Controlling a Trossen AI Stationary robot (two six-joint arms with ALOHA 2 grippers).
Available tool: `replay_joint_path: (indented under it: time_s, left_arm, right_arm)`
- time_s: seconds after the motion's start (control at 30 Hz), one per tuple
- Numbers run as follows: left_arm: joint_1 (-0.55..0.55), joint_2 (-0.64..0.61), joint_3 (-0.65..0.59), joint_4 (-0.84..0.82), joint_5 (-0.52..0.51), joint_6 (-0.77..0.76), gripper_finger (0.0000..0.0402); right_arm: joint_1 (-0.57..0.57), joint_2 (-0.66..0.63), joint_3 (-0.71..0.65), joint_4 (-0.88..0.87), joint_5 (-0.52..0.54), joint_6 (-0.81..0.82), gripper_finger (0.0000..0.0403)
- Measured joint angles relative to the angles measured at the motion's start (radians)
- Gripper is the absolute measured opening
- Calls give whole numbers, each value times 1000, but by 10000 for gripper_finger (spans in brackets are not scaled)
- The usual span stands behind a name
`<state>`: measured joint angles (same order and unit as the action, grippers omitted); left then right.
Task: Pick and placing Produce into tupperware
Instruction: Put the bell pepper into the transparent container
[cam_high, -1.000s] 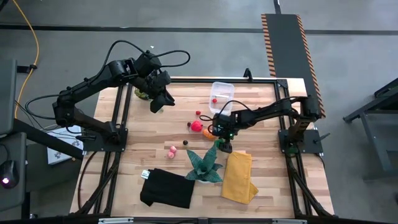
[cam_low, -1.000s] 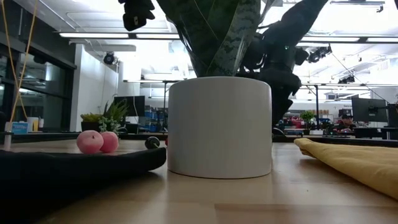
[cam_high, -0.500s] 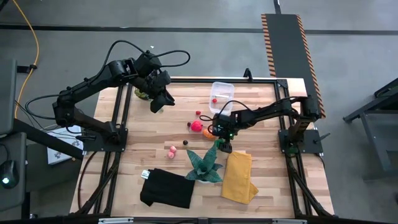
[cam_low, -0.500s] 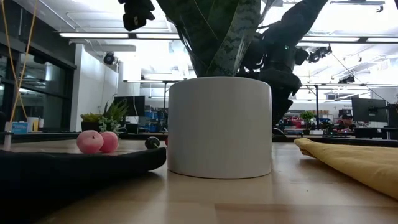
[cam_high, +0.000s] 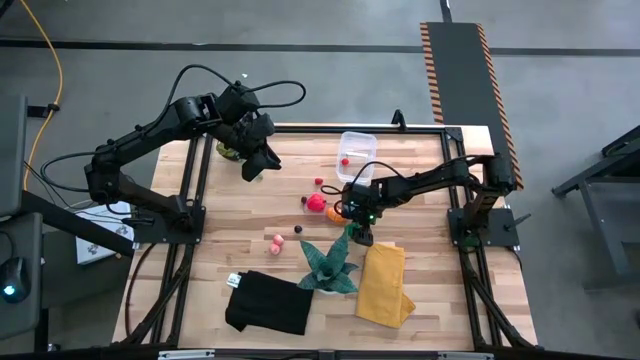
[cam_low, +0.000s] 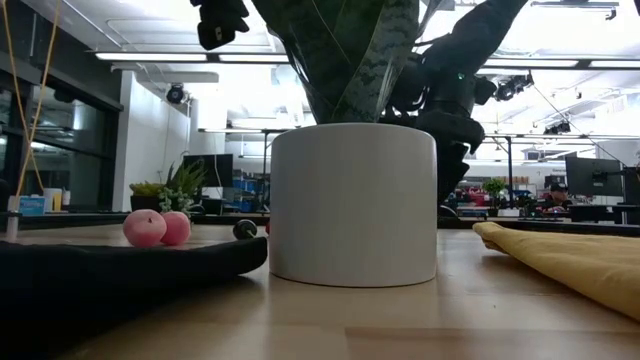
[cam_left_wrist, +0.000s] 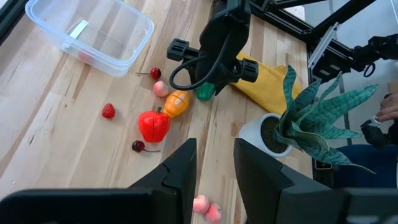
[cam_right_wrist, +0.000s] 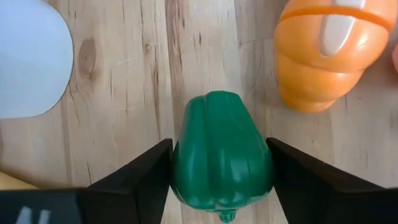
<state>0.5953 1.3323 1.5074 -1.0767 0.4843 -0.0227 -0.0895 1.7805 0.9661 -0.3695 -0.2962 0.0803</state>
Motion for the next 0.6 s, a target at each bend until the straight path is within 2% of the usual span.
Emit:
replay_joint_path:
  time_s: [0.33, 0.6]
  left_arm:
    - [0, 0, 0, 0, 0, 0, 95]
    - [0, 0, 0, 3, 0, 8, 95]
  right_arm:
    - [0, -4, 1, -7, -15, 26, 227]
    - [0, -74, 1, -39, -36, 43, 227]
